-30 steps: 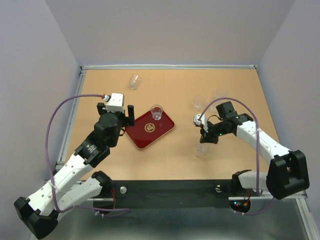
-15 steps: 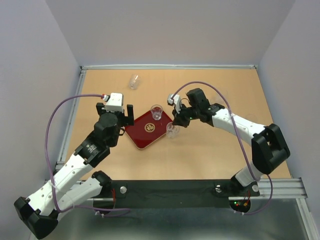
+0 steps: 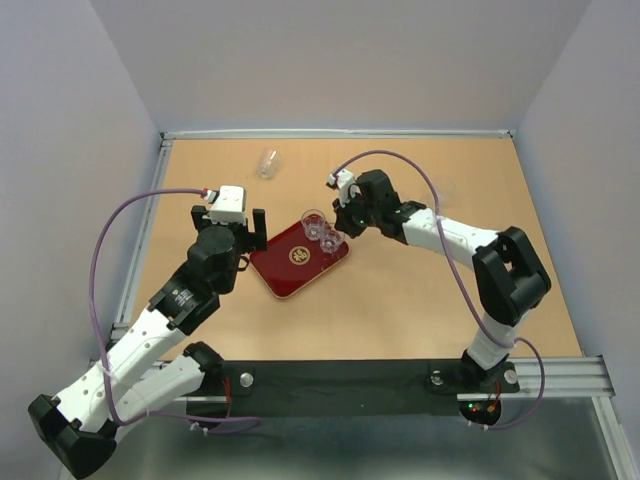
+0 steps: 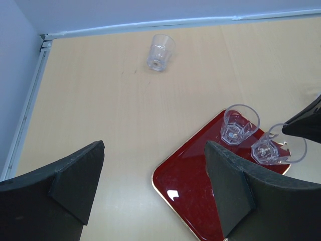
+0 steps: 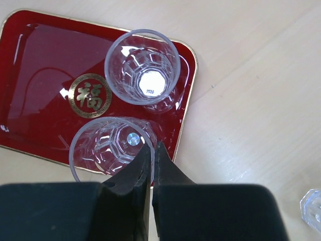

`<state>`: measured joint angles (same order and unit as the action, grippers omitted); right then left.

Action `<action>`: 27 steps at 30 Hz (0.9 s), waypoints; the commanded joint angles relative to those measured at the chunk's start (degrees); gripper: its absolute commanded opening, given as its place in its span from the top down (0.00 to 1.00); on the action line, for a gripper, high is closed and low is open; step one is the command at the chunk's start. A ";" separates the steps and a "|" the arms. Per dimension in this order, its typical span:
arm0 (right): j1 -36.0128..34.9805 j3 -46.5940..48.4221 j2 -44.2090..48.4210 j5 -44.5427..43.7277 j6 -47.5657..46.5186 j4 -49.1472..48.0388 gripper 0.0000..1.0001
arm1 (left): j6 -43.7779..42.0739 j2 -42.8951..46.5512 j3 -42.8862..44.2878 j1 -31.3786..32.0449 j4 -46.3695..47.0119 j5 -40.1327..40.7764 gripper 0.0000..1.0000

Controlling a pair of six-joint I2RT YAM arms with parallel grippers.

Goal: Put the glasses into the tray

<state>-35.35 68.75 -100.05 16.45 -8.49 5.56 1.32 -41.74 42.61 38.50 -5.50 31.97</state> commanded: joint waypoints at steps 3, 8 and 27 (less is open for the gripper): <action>-0.94 2.00 -1.11 -3.88 1.72 -4.24 1.00 | -0.53 1.22 -0.25 -0.27 2.60 0.91 0.08; -0.95 2.61 -2.95 -5.28 1.46 -4.51 0.96 | -0.53 1.31 -0.16 -0.36 2.60 0.91 0.08; 4.58 -4.59 15.05 3.58 -13.39 2.78 0.16 | -0.53 2.54 -0.25 -0.53 2.77 -0.06 0.08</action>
<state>-34.50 66.54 -88.38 13.85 -16.19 5.50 1.32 -40.27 42.61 38.37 -5.41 31.70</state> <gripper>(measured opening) 0.841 0.920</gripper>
